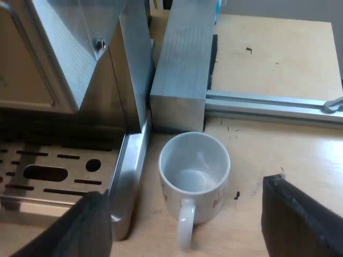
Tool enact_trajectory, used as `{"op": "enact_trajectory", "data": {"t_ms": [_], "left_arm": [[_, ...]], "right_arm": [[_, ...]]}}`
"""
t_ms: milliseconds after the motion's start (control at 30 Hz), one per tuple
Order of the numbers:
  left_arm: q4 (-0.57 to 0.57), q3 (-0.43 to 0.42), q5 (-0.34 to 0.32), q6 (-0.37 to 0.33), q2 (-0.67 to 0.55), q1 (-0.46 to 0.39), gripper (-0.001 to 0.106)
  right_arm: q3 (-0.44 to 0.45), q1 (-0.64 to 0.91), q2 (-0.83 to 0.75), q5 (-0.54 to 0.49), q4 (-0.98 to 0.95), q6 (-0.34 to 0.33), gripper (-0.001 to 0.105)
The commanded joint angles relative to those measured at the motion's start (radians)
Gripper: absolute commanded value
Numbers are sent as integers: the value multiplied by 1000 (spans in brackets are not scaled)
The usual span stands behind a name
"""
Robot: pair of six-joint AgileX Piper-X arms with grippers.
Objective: Remove mug from coffee machine
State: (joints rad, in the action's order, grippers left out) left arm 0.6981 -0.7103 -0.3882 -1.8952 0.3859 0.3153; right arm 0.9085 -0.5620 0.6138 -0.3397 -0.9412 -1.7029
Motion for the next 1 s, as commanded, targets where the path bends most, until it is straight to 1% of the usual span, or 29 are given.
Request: {"op": "enact_trajectory", "data": {"t_ms": [33, 67, 100, 167, 200, 267, 300, 367, 467, 533, 567, 600, 667, 700, 733, 767, 800, 867, 1000], "left_arm": [[-15, -40, -44, -15, 31, -78, 77], [-15, -50, -58, -15, 41, -120, 77], [-10, -55, -58, -15, 44, -141, 77], [-2, -64, -58, -15, 47, -212, 77], [-1, -65, -58, -15, 47, -228, 77], [14, -70, -58, -10, 44, -270, 77], [17, -71, -58, -8, 44, -273, 77], [41, -77, -52, 14, 44, -281, 77], [72, -77, -49, 20, 44, -280, 77], [97, -77, -49, 41, 44, -280, 77], [109, -77, -18, 62, 44, -280, 77], [112, -77, -6, 64, 44, -280, 77], [114, -77, 41, 71, 40, -280, 77], [114, -77, 41, 71, 40, -280, 77], [114, -77, 57, 76, 36, -280, 77], [116, -77, 64, 83, 24, -280, 77], [120, -77, 64, 90, 14, -280, 77], [147, -77, 64, 138, -17, -280, 77], [194, -77, 73, 171, -80, -280, 77]], "right_arm": [[32, 0, 44, 6, -6, 2, 62], [35, 0, 61, 6, -2, 8, 62], [34, 2, 70, 6, 3, 11, 62], [34, 39, 100, 14, 12, 45, 62], [34, 49, 108, 27, 15, 47, 62], [34, 128, 129, 83, 24, 44, 62], [34, 152, 131, 94, 24, 43, 62], [34, 249, 137, 153, 24, 26, 62], [34, 313, 136, 179, 24, 5, 62], [34, 331, 136, 188, 24, -6, 62], [34, 485, 104, 241, 24, -126, 62], [34, 498, 101, 244, 24, -131, 62], [34, 556, 71, 275, 24, -163, 62], [34, 575, 60, 281, 24, -184, 62], [34, 585, 54, 283, 24, -197, 62], [34, 613, 32, 286, 18, -247, 62], [34, 624, 12, 286, 16, -261, 62], [30, 629, -24, 286, 16, -261, 62], [18, 627, -103, 304, 16, -265, 62]]}}
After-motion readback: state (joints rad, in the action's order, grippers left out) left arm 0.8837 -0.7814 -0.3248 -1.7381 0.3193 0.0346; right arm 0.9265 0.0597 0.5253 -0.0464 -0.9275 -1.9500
